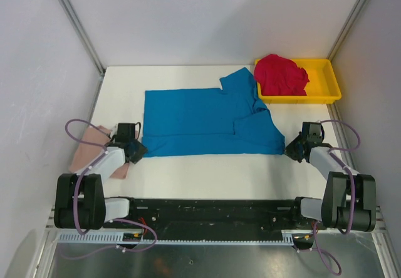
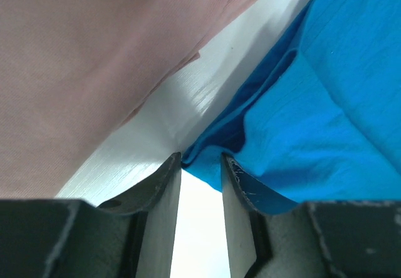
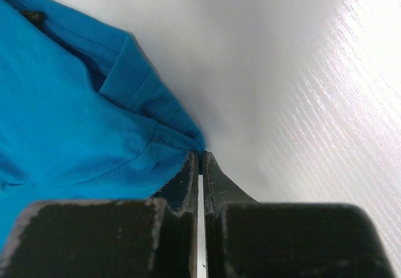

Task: Fold and stack the t-shirts
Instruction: Fold the flattened tshirt in 1/3 of the way, then grap the side of the flattened tshirt furthest away from the robot with both arms, then fold the other side of the tshirt into a rectangle

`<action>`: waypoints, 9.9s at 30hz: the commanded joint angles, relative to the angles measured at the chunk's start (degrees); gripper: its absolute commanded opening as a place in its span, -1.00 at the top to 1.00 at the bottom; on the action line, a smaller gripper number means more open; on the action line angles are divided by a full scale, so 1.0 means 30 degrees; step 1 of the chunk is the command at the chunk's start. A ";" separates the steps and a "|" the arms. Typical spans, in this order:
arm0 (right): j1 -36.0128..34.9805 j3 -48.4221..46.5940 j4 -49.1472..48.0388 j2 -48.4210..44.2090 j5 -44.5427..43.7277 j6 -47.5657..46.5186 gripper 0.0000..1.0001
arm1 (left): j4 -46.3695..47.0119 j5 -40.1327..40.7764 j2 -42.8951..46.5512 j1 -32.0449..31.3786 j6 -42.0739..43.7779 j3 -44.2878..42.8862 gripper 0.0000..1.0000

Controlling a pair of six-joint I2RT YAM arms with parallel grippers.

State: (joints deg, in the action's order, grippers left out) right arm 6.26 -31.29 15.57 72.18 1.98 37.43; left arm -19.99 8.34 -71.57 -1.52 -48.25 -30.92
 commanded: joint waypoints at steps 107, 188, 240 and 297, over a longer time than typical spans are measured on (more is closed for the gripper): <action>-0.4077 -1.5605 0.3598 1.3067 -0.2270 -0.3393 0.60 | -0.2863 0.0528 -1.6980 -0.0768 0.8678 -2.2361 -0.04; -0.7235 -3.6267 0.7907 2.6679 -0.5542 -0.4856 0.10 | -0.4399 0.0776 -1.9825 -0.0113 0.7603 -2.4985 1.00; -0.7580 -2.2907 0.3893 1.3969 -0.6108 -0.3648 1.00 | -0.2644 0.0628 -1.3895 -0.0109 0.8187 -1.9884 1.00; -0.8210 -0.4689 0.5587 -0.2612 -0.3000 -0.0745 1.00 | -0.1904 0.0284 -0.5606 0.0038 0.4322 -0.8081 1.00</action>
State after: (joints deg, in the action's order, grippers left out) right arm -18.04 -45.45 32.69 66.41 -6.98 34.96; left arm -26.52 9.67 -91.42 -1.83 -32.95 -55.33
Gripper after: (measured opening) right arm 0.009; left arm 0.008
